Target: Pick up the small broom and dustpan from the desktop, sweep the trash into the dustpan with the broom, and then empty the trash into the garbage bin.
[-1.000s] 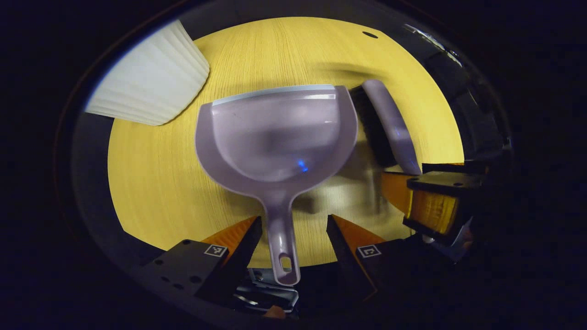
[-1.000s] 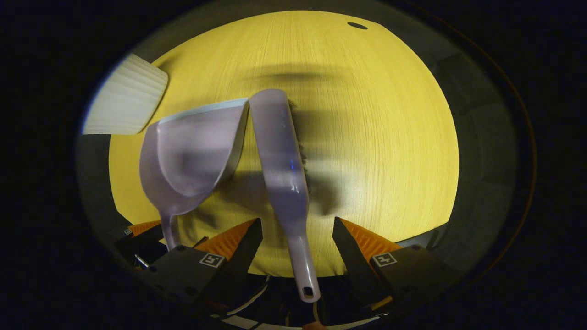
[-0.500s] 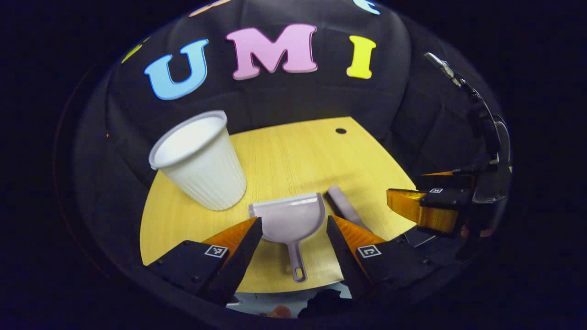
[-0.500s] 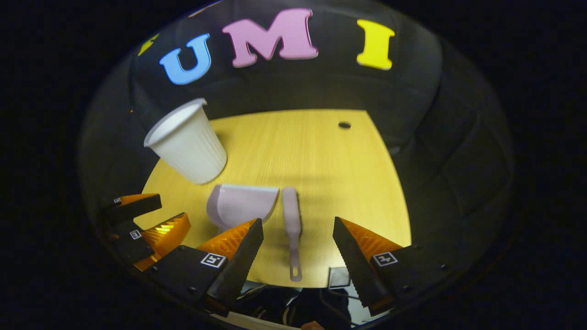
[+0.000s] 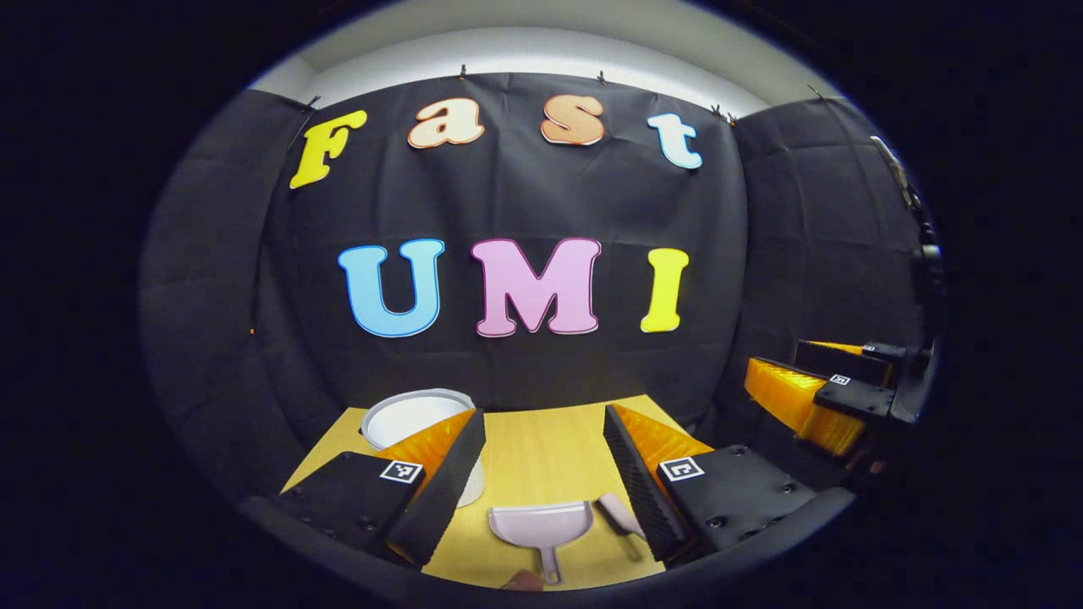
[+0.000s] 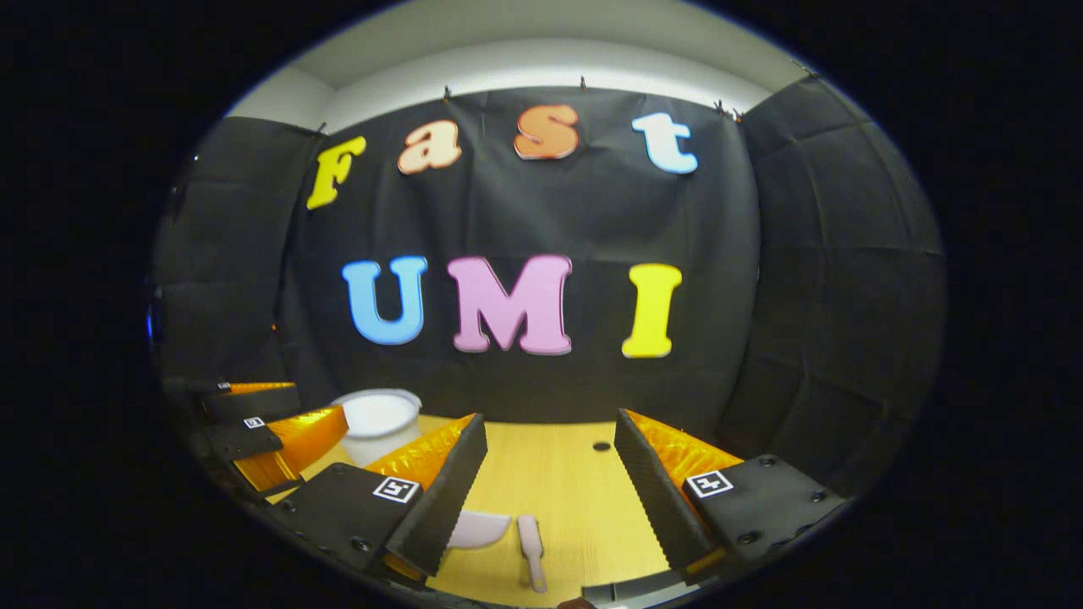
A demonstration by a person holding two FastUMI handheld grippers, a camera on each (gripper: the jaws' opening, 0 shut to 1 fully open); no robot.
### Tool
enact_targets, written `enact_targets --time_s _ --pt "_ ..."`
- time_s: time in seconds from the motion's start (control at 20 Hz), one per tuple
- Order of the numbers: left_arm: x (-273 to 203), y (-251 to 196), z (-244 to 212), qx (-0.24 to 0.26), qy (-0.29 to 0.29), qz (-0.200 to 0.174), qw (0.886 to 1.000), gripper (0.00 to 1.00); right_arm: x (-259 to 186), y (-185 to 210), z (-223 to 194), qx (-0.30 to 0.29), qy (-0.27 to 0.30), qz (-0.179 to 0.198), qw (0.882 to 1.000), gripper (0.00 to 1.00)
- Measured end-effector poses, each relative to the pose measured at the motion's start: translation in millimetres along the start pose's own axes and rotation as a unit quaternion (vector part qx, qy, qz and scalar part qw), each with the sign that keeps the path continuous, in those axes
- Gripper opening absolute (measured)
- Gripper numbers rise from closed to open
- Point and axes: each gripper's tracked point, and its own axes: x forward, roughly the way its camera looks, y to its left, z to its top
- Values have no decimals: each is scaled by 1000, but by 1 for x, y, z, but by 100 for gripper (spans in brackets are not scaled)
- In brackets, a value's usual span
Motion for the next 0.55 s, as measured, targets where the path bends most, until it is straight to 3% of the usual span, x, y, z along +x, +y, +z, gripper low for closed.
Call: enact_targets --time_s 0.1,0.25,0.4,0.45,0.55 --pt "-17 10 28 -16 -50 19 998 82 5 1 -4 -12 -38 6 999 98" --pt "-48 20 48 9 -87 67 994 82 11 0 -3 -1 -54 23 998 98" --pt "-53 10 51 23 -105 75 991 82 9 3 -4 19 -61 31 997 98" --pt "-55 13 49 20 -102 83 991 81 11 1 -4 26 -58 35 997 92" --pt "-55 7 48 0 -94 72 993 81 15 -3 -4 30 -60 35 997 92"
